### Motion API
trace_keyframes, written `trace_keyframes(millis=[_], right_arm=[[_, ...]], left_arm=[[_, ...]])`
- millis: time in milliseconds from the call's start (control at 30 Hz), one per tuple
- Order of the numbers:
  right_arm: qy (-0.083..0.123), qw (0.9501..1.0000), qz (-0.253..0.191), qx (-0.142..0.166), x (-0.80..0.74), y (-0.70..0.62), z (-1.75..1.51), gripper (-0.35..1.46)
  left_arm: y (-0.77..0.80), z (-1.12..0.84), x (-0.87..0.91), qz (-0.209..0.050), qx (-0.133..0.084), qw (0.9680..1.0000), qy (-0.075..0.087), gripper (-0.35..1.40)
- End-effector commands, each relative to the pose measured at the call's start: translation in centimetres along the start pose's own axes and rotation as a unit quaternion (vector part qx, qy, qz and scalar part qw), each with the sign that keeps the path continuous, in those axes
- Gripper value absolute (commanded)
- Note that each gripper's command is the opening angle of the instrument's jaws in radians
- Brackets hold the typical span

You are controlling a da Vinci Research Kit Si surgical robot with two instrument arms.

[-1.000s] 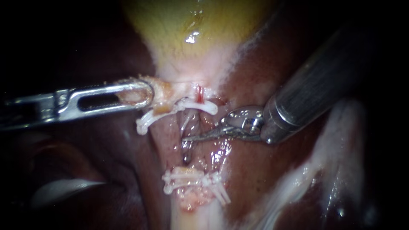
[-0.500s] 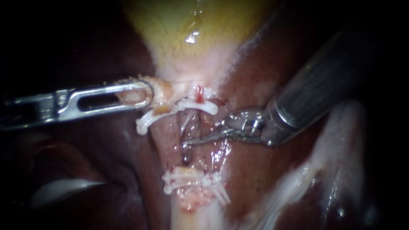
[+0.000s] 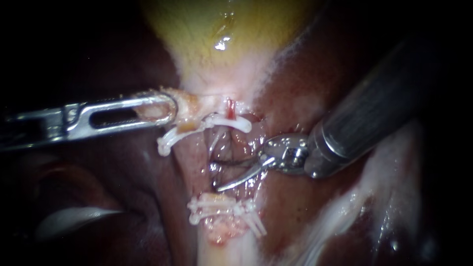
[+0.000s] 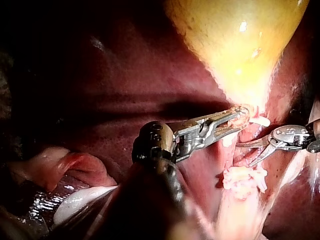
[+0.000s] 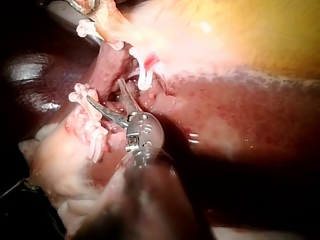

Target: Go back from the cut right tube

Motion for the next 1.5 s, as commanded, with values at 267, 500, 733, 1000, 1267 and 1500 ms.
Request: trace_keyframes(millis=[267, 500, 733, 1000, 1267, 1500], right_arm=[[0.008, 0.9989, -0.023, -0.039, 0.03, -0.08, -0.12, 1.44], [0.011, 0.9920, -0.078, -0.099, 0.11, -0.27, -0.32, 1.44], [-0.012, 0.9748, -0.140, -0.173, 0.22, -0.51, -0.78, 1.44], [-0.040, 0.9570, -0.176, -0.227, 0.22, -0.67, -1.26, 1.44], [-0.049, 0.9547, -0.180, -0.232, 0.10, -0.74, -1.48, 1.44], [-0.049, 0.9538, -0.190, -0.227, 0.06, -0.77, -1.58, 1.44]], left_arm=[[0.00, -0.01, 0.00, 0.000, 0.000, 1.0000, 0.000, -0.35], [0.01, -0.01, 0.00, 0.000, 0.000, 1.0000, 0.000, -0.35], [0.01, -0.01, 0.00, 0.000, 0.001, 1.0000, 0.001, -0.35], [0.03, -0.01, 0.00, 0.000, 0.001, 1.0000, 0.001, -0.35], [0.05, -0.01, 0.00, 0.000, 0.001, 1.0000, 0.001, -0.35], [0.10, 0.04, 0.02, 0.001, 0.001, 1.0000, 0.000, -0.35]])
